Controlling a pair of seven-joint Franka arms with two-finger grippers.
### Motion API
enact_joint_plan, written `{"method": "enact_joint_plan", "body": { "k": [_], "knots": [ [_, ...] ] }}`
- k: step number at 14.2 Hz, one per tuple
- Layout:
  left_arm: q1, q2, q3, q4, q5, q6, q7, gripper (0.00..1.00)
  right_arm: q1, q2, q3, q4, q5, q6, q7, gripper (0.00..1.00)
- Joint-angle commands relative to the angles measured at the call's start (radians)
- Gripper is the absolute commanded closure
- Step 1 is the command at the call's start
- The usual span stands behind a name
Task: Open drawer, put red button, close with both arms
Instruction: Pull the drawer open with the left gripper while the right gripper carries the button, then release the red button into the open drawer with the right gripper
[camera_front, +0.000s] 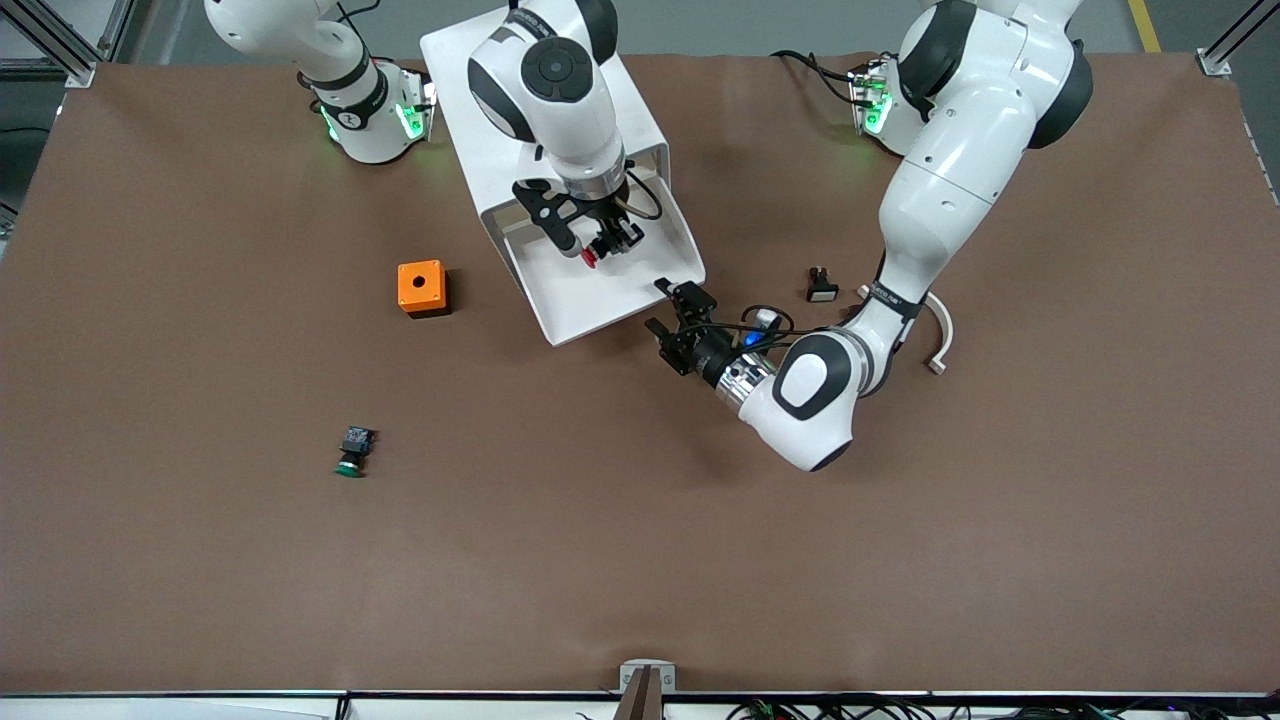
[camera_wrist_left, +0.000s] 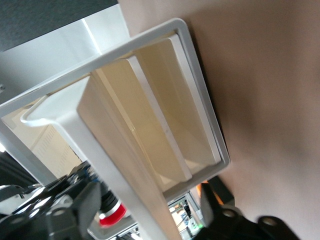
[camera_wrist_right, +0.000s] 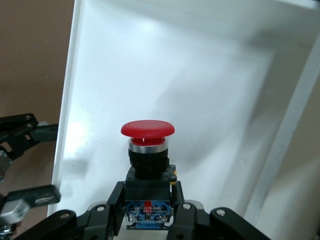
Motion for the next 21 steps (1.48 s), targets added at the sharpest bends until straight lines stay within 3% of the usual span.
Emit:
{"method": "enact_joint_plan", "body": {
  "k": [1,2,3,4,7,10,12,16,21],
  "knots": [
    [0.028,0.011,-0.008,0.041,0.009,-0.027,0.101,0.01,0.026,0.031,-0.014,-0.006,-0.001,0.034,0.036,0.98],
    [0.034,0.011,-0.008,0.054,0.009,-0.044,0.142,0.01,0.026,0.035,-0.014,0.005,-0.007,0.03,0.035,0.75],
    [0.045,0.011,-0.009,0.069,0.009,-0.055,0.196,0.0,0.023,0.037,-0.014,0.011,-0.008,0.025,0.033,0.16],
    [0.05,0.007,-0.008,0.078,0.01,-0.058,0.266,0.01,0.022,0.037,-0.014,0.019,-0.023,0.022,0.027,0.0],
    [0.051,-0.007,0.009,0.1,0.024,-0.058,0.473,0.0,-0.003,0.035,-0.018,0.072,-0.053,-0.033,0.01,0.0],
    [0.034,-0.038,0.078,0.132,0.058,-0.044,0.673,0.0,-0.065,0.034,-0.018,0.178,-0.05,-0.194,-0.095,0.0],
    [0.031,-0.068,0.08,0.132,0.11,0.003,0.785,0.01,-0.125,0.029,-0.02,0.241,-0.041,-0.296,-0.202,0.0],
    [0.016,-0.121,0.078,0.13,0.229,0.129,0.906,0.0,-0.295,0.0,-0.02,0.31,-0.036,-0.485,-0.55,0.0],
    [0.01,-0.182,0.081,0.13,0.38,0.189,0.983,0.0,-0.605,-0.046,-0.021,0.347,-0.036,-0.671,-1.11,0.0]
  ]
}}
